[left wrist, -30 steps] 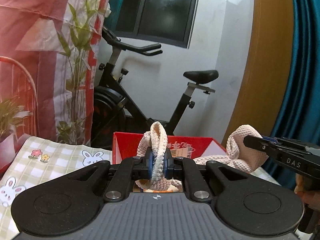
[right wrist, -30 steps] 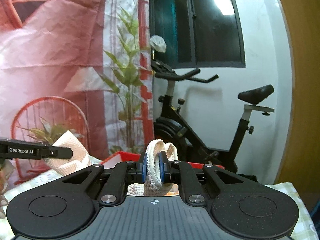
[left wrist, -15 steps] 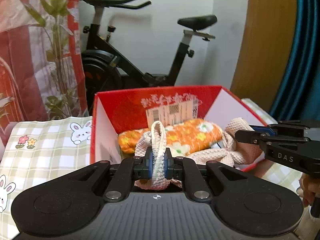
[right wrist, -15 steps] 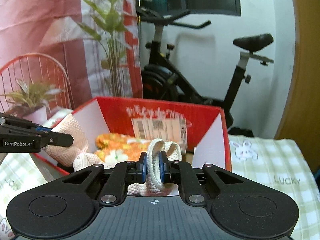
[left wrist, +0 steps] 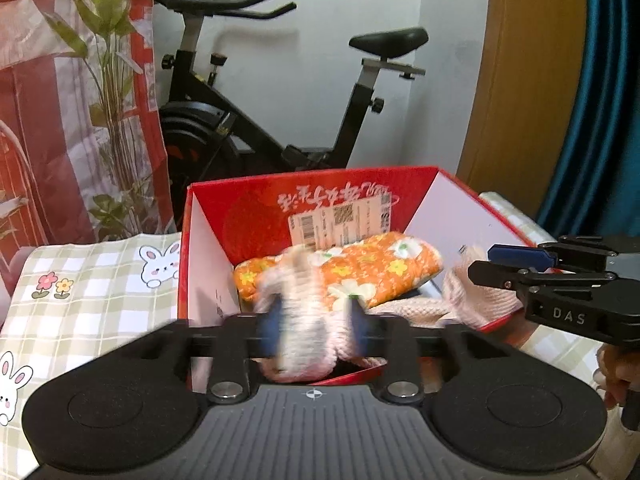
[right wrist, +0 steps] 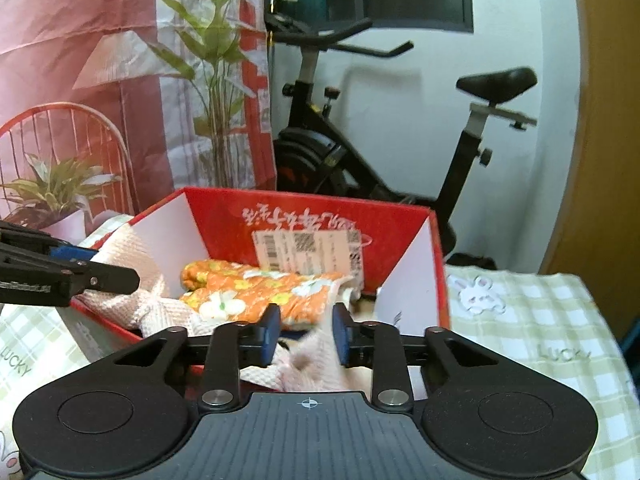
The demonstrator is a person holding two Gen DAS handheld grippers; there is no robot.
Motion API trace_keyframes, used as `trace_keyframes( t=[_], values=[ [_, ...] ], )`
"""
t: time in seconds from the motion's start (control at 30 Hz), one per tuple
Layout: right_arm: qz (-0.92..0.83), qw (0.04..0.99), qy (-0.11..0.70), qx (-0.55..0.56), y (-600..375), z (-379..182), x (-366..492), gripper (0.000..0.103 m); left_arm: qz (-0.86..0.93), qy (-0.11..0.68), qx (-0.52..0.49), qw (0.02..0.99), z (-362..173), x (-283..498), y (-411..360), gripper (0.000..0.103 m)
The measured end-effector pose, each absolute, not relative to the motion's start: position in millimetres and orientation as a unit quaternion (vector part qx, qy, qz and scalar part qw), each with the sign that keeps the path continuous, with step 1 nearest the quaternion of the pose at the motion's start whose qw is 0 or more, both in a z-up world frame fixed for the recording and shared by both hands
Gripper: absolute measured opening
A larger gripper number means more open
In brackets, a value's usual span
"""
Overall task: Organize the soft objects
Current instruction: 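Open both grippers and move them down to the green leaf pouch, then close the right gripper on the green leaf pouch while the left gripper closes beside it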
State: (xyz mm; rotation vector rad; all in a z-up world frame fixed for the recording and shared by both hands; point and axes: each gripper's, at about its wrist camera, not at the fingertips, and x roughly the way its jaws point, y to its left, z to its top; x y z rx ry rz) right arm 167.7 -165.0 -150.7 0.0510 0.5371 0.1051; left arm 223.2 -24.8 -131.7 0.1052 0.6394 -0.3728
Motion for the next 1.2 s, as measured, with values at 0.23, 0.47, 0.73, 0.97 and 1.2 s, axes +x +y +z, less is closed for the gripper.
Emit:
trace_keyframes(
  t=[0.23, 0.47, 0.73, 0.97, 1.2],
  values=[
    [0.052, 0.971, 0.232, 0.026, -169.7, -134.5, 139.8, 0.052, -0.184, 0.280, 0.053, 0.941, -114.8, 191.0, -22.5, 0.085],
    [0.060, 0.974, 0.218, 0.031, -172.5, -129.5, 94.0, 0.057, -0.189, 0.284, 0.051, 0.939, -118.9, 151.5, -15.5, 0.091],
    [0.053, 0.963, 0.255, 0.064, -172.4, -167.1, 46.7, 0.057, -0.187, 0.323, 0.009, 0.928, -154.1, 121.9, -2.4, 0.091],
    [0.037, 0.955, 0.281, 0.088, -167.9, -201.3, 20.3, 0.056, -0.162, 0.363, -0.050, 0.916, -187.5, 111.0, 13.6, 0.091],
    [0.010, 0.955, 0.280, 0.100, -177.8, -210.0, 16.8, 0.056, -0.130, 0.375, -0.066, 0.916, -207.3, 104.7, 24.6, 0.090]
  ],
)
